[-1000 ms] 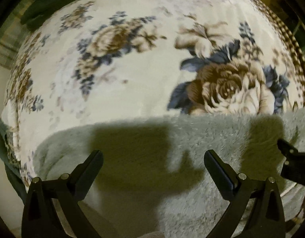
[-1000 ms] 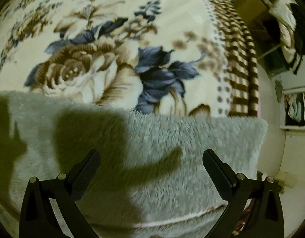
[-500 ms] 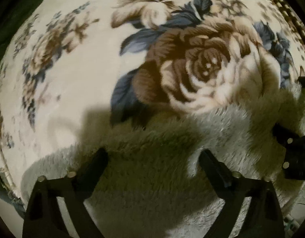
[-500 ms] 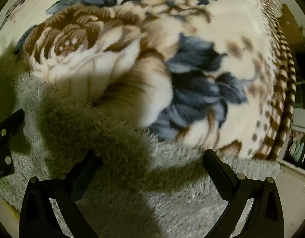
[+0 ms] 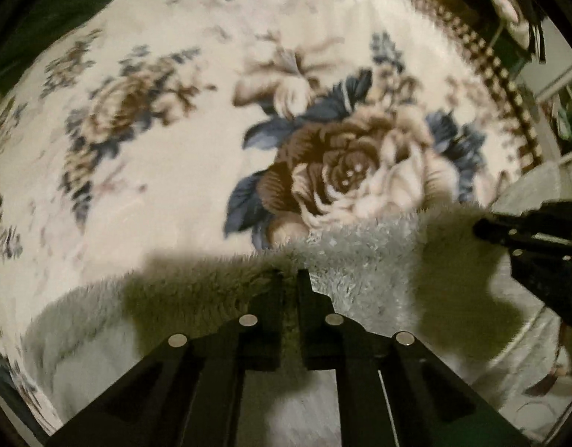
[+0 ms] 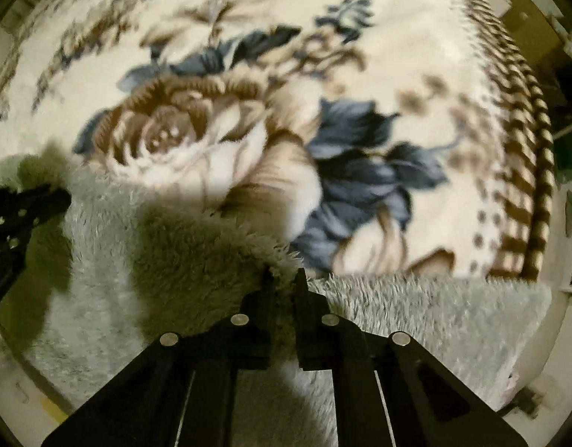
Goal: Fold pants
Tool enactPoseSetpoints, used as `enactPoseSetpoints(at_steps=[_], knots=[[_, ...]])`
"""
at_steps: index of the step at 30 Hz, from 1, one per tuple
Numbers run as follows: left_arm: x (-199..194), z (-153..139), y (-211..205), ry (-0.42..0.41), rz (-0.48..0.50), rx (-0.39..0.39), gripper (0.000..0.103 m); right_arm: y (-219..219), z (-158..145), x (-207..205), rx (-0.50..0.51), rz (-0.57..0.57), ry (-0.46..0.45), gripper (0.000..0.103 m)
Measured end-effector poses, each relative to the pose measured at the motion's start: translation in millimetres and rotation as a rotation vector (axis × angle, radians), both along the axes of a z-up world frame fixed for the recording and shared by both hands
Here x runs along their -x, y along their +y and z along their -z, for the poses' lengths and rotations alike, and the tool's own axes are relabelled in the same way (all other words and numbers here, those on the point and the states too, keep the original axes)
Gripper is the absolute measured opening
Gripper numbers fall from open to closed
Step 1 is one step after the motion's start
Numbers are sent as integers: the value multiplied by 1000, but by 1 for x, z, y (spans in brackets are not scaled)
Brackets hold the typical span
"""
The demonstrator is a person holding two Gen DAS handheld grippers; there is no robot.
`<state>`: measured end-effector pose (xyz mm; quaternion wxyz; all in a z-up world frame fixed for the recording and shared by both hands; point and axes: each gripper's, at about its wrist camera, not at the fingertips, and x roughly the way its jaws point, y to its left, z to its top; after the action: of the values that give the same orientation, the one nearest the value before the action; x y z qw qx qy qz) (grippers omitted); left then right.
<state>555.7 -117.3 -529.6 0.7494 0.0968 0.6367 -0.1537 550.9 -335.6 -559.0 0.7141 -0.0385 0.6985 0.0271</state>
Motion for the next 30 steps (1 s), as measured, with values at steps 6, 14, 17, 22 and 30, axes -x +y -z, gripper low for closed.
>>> enactPoseSetpoints(at_steps=[6,14,17,22,30], knots=[[62,-65,14,-76,-76,56,2,-8,-61,40,-45,58,-96,7],[178,-111,34,-55,-220,96,0,59,-102,158,-80,98,-191,6],[218,-109,41,-5,-259,99,0,63,-107,212,-97,118,-171,6],[258,-91,47,63,-251,116,0,73,-99,289,-94,136,-128,5],[253,-39,90,199,-462,222,19,97,-19,351,-52,98,27,6]])
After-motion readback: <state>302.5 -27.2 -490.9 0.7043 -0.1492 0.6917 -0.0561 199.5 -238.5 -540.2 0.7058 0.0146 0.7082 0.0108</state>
